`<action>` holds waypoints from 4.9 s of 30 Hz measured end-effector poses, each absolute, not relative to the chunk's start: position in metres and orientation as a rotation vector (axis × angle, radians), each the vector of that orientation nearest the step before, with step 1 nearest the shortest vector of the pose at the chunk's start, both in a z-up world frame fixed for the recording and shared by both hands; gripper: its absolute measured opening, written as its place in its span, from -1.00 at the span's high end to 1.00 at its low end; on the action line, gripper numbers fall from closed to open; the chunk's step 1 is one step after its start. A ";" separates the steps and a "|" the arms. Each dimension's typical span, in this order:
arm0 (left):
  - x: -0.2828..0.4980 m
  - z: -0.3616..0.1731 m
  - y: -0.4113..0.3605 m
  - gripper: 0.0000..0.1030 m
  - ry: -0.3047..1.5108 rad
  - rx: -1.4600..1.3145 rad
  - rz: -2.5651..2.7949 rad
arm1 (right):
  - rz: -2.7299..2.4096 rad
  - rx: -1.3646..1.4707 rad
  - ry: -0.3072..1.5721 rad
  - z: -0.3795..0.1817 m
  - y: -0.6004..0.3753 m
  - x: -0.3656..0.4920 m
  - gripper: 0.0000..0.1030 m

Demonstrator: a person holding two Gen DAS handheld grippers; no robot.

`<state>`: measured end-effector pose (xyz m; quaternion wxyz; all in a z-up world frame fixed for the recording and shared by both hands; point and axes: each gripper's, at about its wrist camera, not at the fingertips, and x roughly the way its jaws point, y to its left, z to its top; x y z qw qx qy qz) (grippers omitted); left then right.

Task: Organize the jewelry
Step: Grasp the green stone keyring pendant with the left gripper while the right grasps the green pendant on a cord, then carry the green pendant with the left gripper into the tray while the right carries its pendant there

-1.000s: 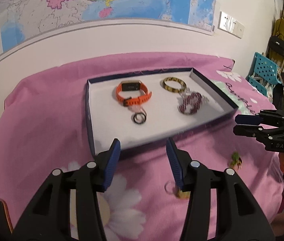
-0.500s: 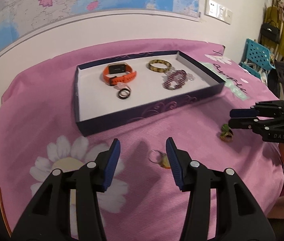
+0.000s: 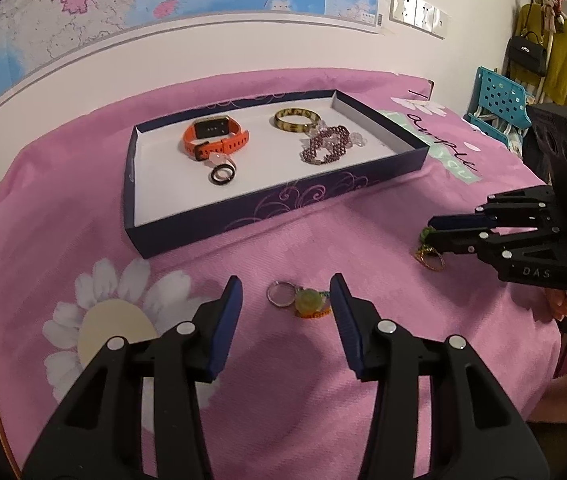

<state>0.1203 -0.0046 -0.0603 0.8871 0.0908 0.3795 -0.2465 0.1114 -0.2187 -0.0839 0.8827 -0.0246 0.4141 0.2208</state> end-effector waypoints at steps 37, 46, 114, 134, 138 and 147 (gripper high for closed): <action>0.122 -0.072 -0.020 0.71 0.857 0.186 -0.529 | 0.424 0.026 0.807 -0.074 -0.236 0.110 0.74; 0.115 -0.052 -0.016 0.71 0.799 0.159 -0.547 | 0.422 0.039 0.769 -0.064 -0.238 0.110 0.74; 0.213 -0.031 -0.018 0.71 0.771 0.103 -0.407 | 0.370 0.002 0.734 -0.048 -0.216 0.209 0.74; 0.240 -0.046 -0.023 0.71 0.845 0.108 -0.359 | 0.355 -0.005 0.793 -0.063 -0.212 0.231 0.74; 0.244 -0.051 -0.025 0.71 0.859 0.111 -0.348 | 0.357 -0.014 0.801 -0.066 -0.209 0.235 0.74; 0.248 -0.057 -0.025 0.68 0.873 0.111 -0.334 | 0.347 -0.018 0.816 -0.071 -0.209 0.240 0.73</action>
